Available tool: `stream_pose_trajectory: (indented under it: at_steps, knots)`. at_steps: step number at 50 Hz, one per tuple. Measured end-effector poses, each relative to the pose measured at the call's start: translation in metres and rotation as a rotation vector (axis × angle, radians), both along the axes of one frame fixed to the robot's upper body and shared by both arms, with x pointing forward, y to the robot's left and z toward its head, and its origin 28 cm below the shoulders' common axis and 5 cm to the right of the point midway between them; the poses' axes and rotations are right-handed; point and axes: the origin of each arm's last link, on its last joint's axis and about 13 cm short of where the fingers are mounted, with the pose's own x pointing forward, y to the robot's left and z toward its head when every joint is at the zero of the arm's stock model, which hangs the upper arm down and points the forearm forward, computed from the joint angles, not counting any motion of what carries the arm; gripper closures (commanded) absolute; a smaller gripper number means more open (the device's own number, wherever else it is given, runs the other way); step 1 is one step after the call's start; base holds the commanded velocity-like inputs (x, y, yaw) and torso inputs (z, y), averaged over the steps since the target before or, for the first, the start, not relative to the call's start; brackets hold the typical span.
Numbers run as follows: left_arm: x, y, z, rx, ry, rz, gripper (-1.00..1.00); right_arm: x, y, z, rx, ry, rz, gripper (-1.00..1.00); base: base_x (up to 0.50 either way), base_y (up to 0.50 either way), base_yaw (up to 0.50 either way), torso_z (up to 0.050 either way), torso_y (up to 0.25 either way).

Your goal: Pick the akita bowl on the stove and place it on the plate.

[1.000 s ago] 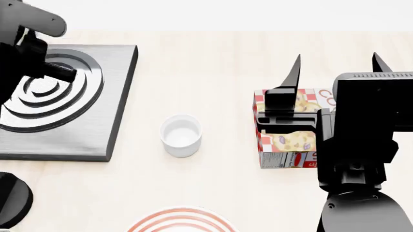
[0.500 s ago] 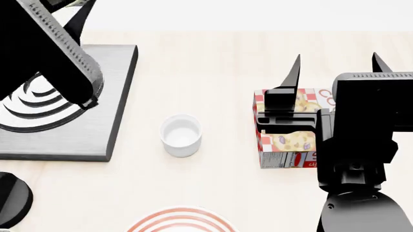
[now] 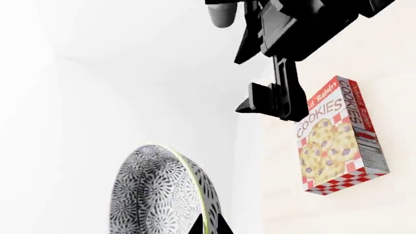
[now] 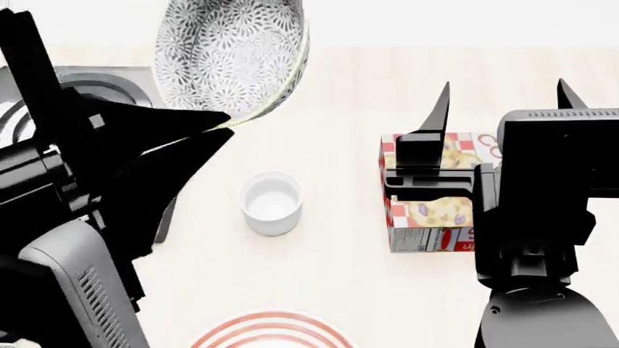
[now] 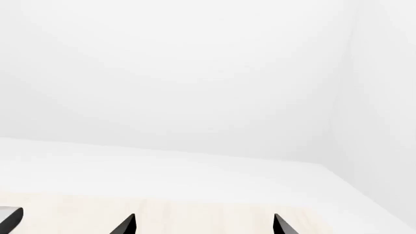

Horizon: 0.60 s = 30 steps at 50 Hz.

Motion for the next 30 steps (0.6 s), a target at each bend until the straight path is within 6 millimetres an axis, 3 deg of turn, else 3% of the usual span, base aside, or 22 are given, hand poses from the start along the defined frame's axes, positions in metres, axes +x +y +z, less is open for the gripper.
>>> stream_pose_trajectory:
  at_steps: [30]
  knots:
    - [-0.031,-0.007,-0.044,0.261,0.129,-0.129,1.00,0.000,0.000,0.001,-0.002,-0.001,0.001,-1.00,0.00,0.00,0.00,0.000,0.000]
